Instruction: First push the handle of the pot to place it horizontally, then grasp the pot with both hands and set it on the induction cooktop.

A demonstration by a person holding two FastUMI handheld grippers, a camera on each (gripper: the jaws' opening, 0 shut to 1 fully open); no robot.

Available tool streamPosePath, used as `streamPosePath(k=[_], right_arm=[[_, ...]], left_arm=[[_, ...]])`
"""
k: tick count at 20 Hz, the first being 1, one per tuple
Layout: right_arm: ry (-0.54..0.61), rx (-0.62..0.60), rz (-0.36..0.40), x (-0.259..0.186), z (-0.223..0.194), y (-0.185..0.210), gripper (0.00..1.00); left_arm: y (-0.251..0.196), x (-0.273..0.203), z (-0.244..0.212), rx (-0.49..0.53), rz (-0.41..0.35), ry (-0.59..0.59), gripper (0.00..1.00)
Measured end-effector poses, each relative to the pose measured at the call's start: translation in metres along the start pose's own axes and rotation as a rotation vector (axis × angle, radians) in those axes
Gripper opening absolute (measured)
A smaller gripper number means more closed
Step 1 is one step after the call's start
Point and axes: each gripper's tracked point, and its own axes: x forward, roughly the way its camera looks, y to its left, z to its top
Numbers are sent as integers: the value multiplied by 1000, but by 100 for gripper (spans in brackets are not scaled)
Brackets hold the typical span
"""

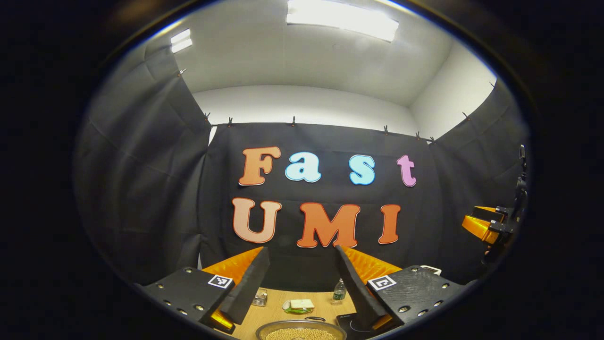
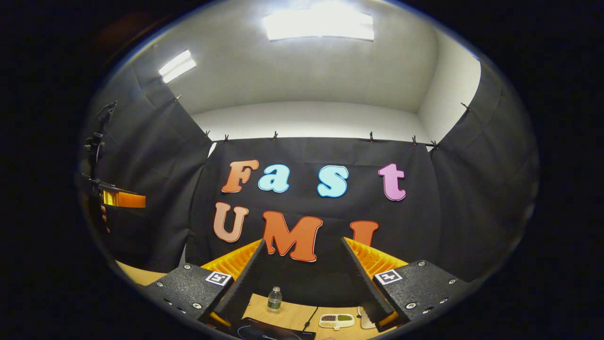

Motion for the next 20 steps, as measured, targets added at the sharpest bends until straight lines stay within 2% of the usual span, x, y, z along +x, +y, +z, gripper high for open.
streamPosePath(k=[11, 13, 15, 19, 20], right_arm=[[15, 2, 3, -12, -9, -3, 95], [16, 6, 5, -11, -12, -1, 95], [19, 13, 15, -13, -15, 6, 95], [30, 3, 31, -12, -32, 15, 95], [35, -2, 34, -11, -37, 17, 95]], left_arm=[[-9, -6, -18, 16, -6, 48, 87], [-16, -8, -28, 4, -30, 76, 90], [-21, -8, -42, -3, -60, 116, 80], [-25, -10, -87, -19, -87, 241, 35], [-25, -11, -101, -35, -89, 278, 28]])
